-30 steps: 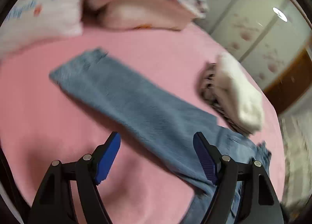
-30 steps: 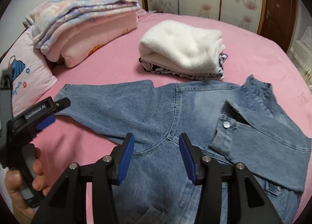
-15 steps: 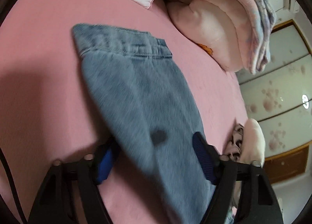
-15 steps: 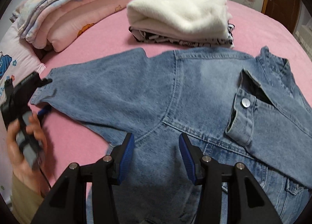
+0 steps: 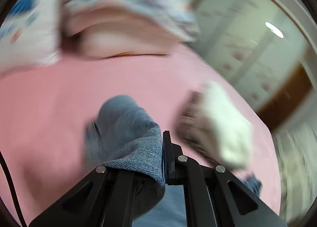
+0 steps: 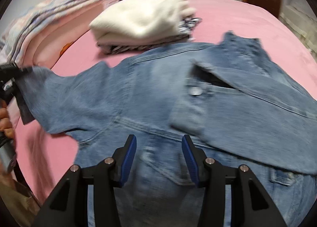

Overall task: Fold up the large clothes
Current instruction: 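Grasp the sleeve cuff with the left tool, then carry the held sleeve across the jacket body with the left tool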

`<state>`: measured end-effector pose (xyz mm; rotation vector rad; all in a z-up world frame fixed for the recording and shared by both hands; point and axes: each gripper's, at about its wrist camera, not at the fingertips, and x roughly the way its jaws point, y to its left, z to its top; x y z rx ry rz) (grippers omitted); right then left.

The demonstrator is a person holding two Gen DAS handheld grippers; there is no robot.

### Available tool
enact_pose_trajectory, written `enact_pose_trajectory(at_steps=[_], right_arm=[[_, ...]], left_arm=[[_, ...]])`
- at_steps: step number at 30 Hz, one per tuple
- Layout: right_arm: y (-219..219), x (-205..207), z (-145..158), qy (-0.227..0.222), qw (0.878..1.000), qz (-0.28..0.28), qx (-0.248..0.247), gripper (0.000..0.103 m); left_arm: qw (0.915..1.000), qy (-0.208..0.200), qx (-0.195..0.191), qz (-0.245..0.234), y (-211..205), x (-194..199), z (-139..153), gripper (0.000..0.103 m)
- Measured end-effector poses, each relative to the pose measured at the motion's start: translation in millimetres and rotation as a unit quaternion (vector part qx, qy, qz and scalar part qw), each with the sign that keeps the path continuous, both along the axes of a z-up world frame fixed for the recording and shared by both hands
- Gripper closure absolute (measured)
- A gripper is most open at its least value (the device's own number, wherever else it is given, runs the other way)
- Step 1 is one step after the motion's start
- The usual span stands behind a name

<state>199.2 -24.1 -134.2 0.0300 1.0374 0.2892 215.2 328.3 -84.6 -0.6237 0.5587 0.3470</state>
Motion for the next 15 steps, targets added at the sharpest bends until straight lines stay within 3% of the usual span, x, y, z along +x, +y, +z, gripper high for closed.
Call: enact_pose_trajectory(at_steps=[3, 7, 9, 14, 15], right_arm=[[-45, -6, 8, -0.011, 0.999, -0.04, 0.002, 0.055], [-102, -16, 7, -0.017, 0.996, -0.09, -0.01, 0.055], [-128, -23, 0, -0.012, 0.993, -0.112, -0.019, 0.055], [-175, -37, -24, 0.017, 0.989, -0.147, -0.016, 0.055], [-180, -39, -27, 0.021, 0.989, -0.149, -0.01, 0.055]], left_arm=[[0.9938, -0.016, 0.024, -0.107, -76, 19, 26, 0.1], [0.974, 0.0, 0.056, -0.219, -179, 44, 23, 0.1], [0.9585, 0.03, 0.064, -0.276, -226, 56, 5, 0.096], [0.9064, 0.144, 0.055, -0.393, -308, 74, -66, 0.061], [0.9017, 0.159, 0.063, -0.397, -314, 73, -74, 0.059]])
